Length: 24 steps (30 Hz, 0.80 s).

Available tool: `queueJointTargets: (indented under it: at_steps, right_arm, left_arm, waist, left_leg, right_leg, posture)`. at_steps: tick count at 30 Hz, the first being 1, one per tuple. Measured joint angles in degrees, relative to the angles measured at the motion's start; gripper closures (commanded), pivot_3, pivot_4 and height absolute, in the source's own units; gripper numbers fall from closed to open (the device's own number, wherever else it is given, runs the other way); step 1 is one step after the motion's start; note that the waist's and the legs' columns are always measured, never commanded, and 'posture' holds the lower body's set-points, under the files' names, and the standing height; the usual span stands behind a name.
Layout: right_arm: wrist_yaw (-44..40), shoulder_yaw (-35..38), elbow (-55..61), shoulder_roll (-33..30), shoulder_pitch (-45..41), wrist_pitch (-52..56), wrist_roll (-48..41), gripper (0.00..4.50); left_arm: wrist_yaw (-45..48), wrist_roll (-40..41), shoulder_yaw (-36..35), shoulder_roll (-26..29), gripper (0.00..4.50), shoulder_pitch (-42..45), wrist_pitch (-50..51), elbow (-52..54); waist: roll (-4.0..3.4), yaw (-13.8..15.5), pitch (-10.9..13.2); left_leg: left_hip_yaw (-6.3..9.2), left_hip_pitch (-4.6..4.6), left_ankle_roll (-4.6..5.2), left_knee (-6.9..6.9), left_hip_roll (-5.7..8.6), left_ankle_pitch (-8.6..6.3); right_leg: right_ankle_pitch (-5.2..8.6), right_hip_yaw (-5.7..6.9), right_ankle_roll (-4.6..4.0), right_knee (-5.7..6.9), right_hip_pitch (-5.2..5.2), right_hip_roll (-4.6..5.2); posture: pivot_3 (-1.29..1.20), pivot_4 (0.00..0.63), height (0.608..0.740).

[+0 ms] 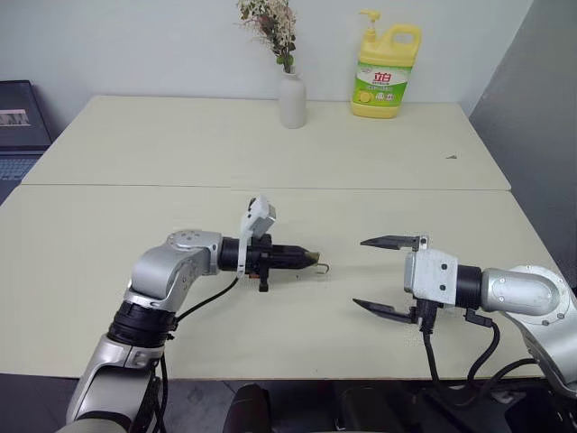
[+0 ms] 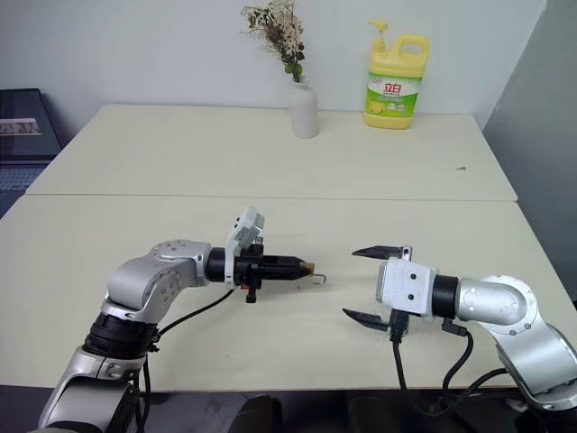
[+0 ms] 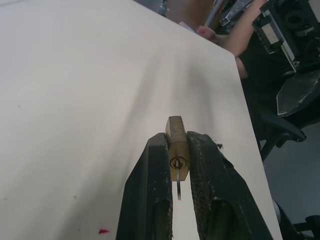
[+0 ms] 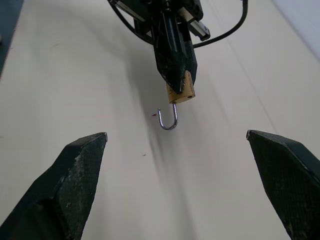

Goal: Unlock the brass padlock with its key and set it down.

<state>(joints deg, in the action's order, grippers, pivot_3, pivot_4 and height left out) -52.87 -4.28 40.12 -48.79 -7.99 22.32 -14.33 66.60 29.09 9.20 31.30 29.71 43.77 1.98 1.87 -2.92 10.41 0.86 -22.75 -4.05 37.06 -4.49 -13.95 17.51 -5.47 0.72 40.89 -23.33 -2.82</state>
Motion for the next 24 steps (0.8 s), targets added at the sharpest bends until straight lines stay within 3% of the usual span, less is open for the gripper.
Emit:
queueJointTargets:
  at_steps: [16,24]
  right_arm:
    - [-1.7,-5.2,0.1,-1.9,-0.5,0.9,1.8,0.0]
    - [-2.0,-5.6,0.1,-1.9,-1.5,2.1,1.5,0.0]
  left_arm:
    - [-2.9,-3.9,1.8,-1.6,4.34,-3.0,-3.3,-4.2]
    - [-4.6,-5.6,1.7,-1.9,1.72,-1.9,-6.0,-7.5]
  waist:
    - [0.0,0.0,0.0]
    - [0.0,0.0,0.0]
  left_leg:
    - [-0.01,0.01,0.0,0.0,0.0,0.0]
    - [0.0,0.01,0.0,-0.01,0.0,0.0]
  right_leg:
    - [0.01,0.05,0.01,-0.02,0.0,0.0]
    - [0.01,0.05,0.01,-0.02,0.0,0.0]
  posture:
    - [0.0,0.15,0.74]
    - [0.0,0.15,0.74]
